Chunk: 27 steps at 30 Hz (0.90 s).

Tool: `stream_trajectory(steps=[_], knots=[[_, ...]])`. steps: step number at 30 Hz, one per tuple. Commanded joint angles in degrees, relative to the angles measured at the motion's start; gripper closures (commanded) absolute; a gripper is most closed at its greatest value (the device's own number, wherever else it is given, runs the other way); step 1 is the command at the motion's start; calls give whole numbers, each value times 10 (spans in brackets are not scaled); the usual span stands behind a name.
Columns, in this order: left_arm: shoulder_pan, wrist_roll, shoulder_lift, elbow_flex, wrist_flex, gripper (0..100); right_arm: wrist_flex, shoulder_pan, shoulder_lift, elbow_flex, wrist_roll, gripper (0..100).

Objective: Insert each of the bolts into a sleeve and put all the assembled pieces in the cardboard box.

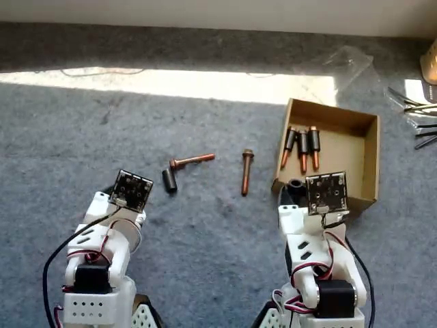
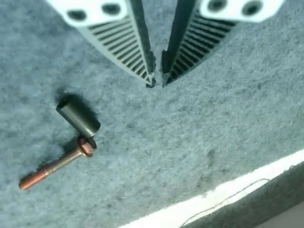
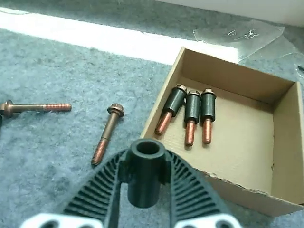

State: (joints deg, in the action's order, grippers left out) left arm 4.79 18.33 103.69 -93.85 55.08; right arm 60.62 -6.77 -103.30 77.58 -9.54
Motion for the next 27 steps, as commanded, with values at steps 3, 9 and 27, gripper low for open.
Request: stream_trajectory(steps=[3,9,27], knots=[[-49,5,3,75,33,958,-38,7,-20,31,34,994],[-87,4,2,118,40,958,-41,7,-20,37,55,994],[-132,3,0,263,140,958,-111,64,-20,97,104,994]])
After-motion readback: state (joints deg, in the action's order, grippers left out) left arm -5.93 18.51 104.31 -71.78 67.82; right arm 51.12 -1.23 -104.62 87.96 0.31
